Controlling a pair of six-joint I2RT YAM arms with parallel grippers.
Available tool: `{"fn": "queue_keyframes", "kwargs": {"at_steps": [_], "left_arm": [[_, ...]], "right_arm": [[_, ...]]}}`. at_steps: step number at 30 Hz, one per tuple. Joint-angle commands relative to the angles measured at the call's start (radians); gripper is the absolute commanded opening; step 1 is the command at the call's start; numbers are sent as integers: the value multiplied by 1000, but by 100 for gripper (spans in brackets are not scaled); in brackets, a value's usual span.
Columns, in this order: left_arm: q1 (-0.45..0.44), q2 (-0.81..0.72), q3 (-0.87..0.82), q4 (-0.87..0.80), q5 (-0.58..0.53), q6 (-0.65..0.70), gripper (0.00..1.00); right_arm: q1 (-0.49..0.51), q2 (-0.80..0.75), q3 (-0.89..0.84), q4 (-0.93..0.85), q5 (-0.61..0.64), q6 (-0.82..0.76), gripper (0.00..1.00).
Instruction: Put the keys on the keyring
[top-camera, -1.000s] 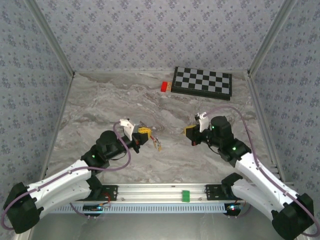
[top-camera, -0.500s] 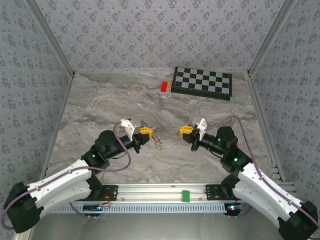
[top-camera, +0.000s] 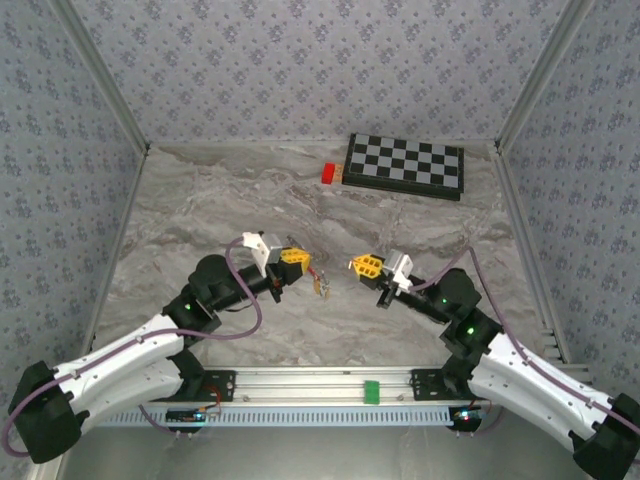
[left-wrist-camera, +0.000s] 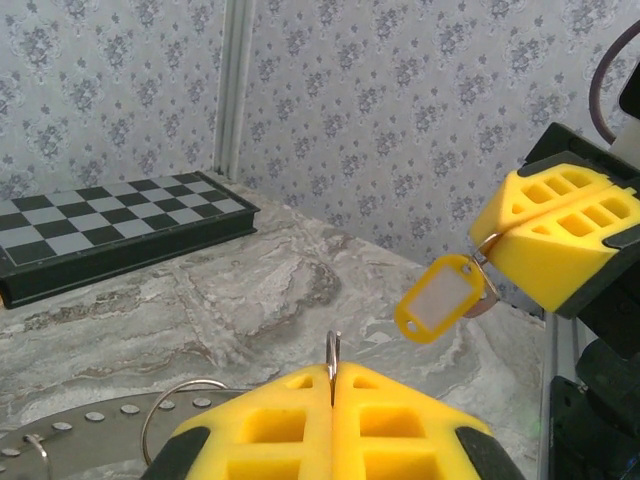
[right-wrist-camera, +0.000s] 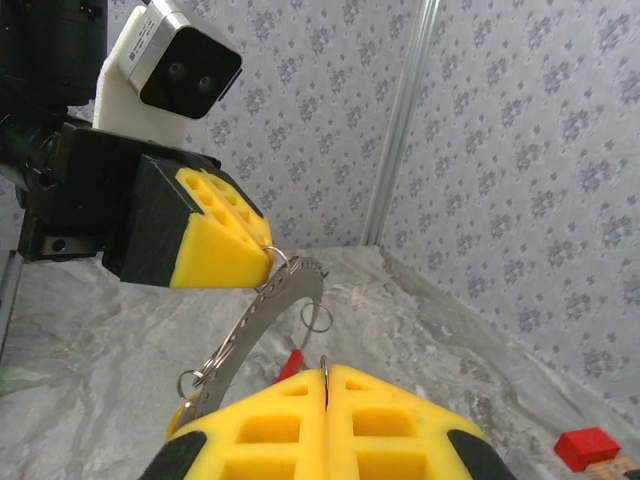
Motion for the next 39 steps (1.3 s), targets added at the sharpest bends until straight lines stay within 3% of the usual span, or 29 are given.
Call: {"fn": "queue_keyframes", "kwargs": {"at_steps": [1, 8, 17, 28, 39], "left_arm": [[-7, -2, 68, 15, 58, 34, 0], [-8, -1, 82, -11, 105, 163, 0], [-7, 32, 100, -57, 176, 167, 0], [-7, 14, 33, 11, 169, 149, 0], [-17, -17, 10, 16, 161, 135, 0]], "right_arm": [[7, -18, -3, 26, 18, -32, 0], [8, 16, 58, -62, -58, -55, 0], [27, 93, 126, -100, -81, -104, 0], [112, 170, 206, -201, 41, -214, 0], [199, 208, 196, -134, 184, -284, 0]]}}
